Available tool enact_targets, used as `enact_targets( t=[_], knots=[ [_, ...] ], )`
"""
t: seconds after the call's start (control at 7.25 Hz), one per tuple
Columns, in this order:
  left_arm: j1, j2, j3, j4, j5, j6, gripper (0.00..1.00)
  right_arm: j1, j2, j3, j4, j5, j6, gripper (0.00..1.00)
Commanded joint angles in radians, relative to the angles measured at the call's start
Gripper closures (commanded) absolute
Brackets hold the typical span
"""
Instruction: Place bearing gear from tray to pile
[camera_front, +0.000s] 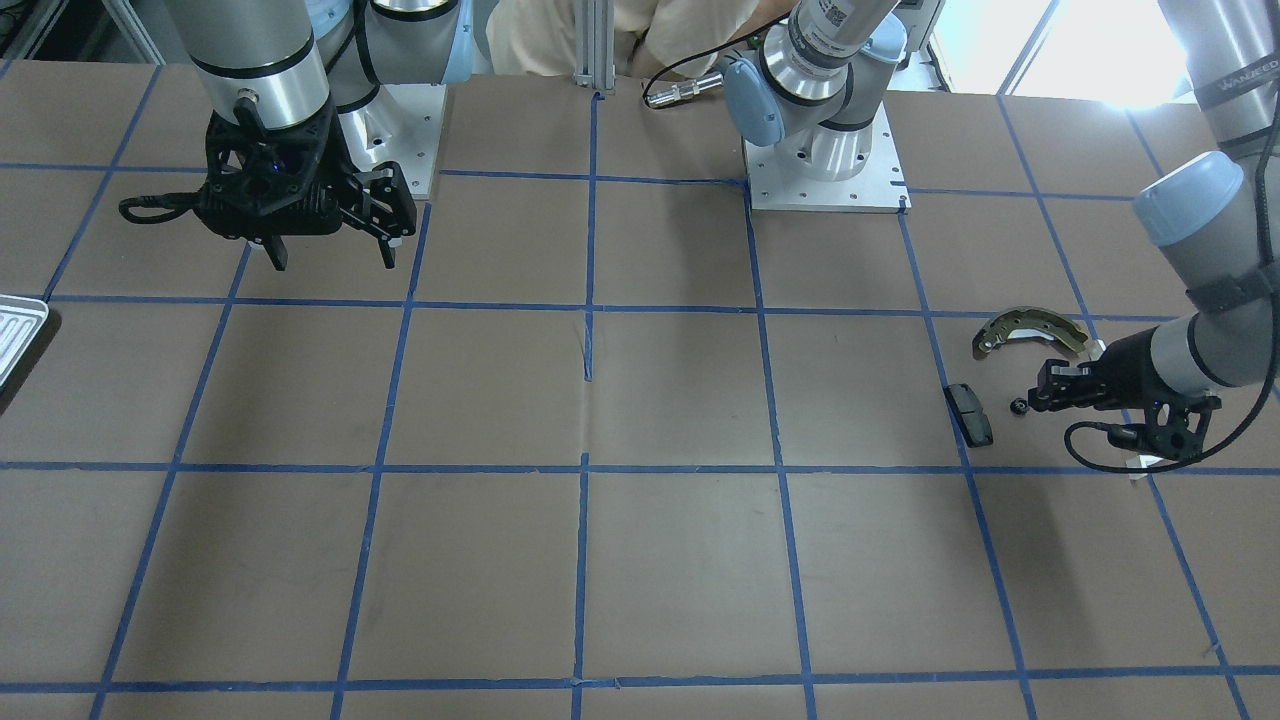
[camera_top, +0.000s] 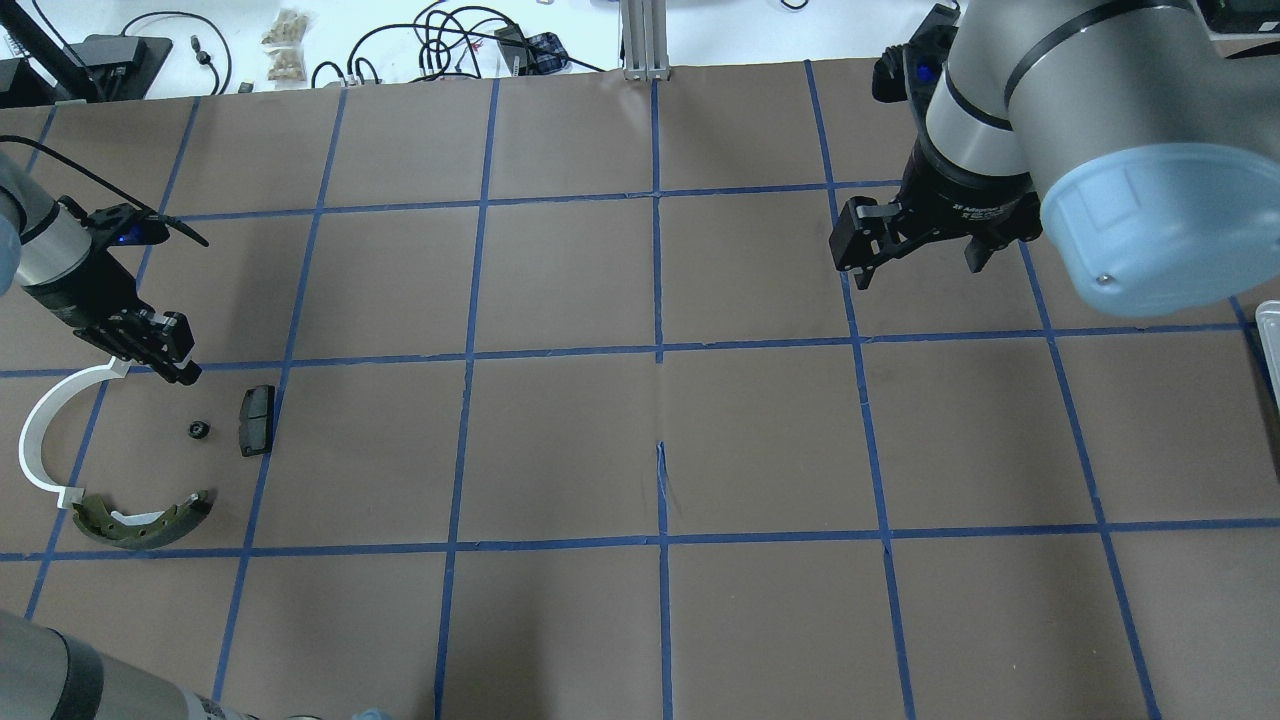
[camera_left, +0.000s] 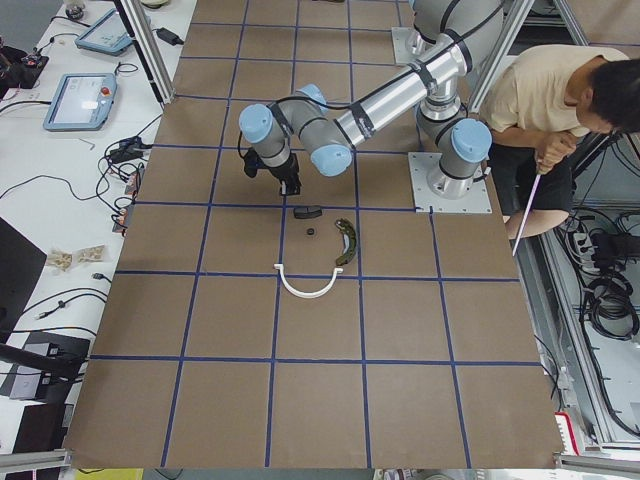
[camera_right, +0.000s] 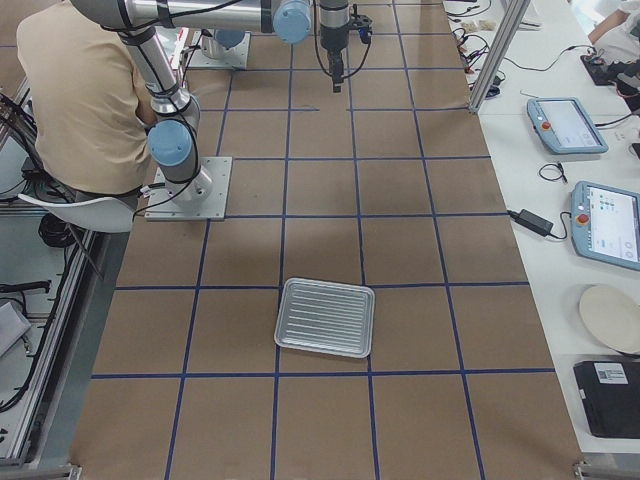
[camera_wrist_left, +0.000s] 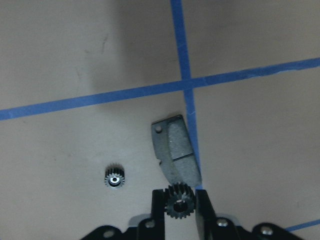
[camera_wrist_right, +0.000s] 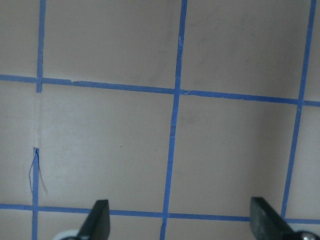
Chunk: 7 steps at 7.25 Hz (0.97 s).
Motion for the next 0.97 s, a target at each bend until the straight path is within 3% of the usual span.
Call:
enact_targets(
  t=[0.0, 0.83],
  knots=[
    [0.063, -0.040, -0.001, 0.032, 0.025, 0.054, 1.00, -0.001, 0.000, 0.002, 0.000, 0.001, 0.000, 0.00],
    [0.109, -0.114, -0.003, 0.057, 0.025, 0.087, 1.00, -0.018, 0.002, -0.014, -0.005, 0.052, 0.003, 0.00]
  ],
)
